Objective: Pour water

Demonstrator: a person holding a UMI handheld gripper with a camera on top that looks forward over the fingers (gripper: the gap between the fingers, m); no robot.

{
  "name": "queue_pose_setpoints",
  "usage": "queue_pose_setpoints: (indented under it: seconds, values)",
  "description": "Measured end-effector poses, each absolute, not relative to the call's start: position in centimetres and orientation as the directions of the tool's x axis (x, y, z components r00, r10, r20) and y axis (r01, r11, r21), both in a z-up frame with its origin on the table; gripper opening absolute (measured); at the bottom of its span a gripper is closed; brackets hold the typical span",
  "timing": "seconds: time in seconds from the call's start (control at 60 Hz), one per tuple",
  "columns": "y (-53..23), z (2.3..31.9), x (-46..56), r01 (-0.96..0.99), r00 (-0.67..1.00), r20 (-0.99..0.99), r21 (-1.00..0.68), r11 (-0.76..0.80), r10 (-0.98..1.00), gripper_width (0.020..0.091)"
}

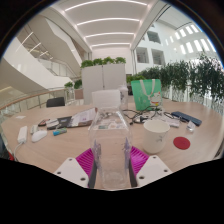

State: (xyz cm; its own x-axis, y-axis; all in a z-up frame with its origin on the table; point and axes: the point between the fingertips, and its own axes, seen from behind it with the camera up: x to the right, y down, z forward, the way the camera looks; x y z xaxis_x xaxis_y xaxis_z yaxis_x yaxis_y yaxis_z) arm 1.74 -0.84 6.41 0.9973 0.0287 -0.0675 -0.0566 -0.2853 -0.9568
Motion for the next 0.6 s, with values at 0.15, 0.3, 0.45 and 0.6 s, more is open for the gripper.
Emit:
queue_pose_setpoints:
  seconds: [0.15, 0.3, 0.45, 0.6]
  values:
    - [0.4, 6.1, 1.6, -0.05, 0.997, -0.066, -0.952, -0.302, 0.043, 0.0446]
    - [1.1, 6.4, -0.7, -0.208, 0.961, -0.261, -0.898, -0.387, 0.09, 0.0402]
    - [3.5, 9.9, -2.1, -0.593, 0.736, -0.676, -0.661, -0.46, 0.023, 0.0382]
    - [6.9, 15.4, -1.9, -0.88, 0.237, -0.969, -0.186, -0.438, -0.065, 0.0381]
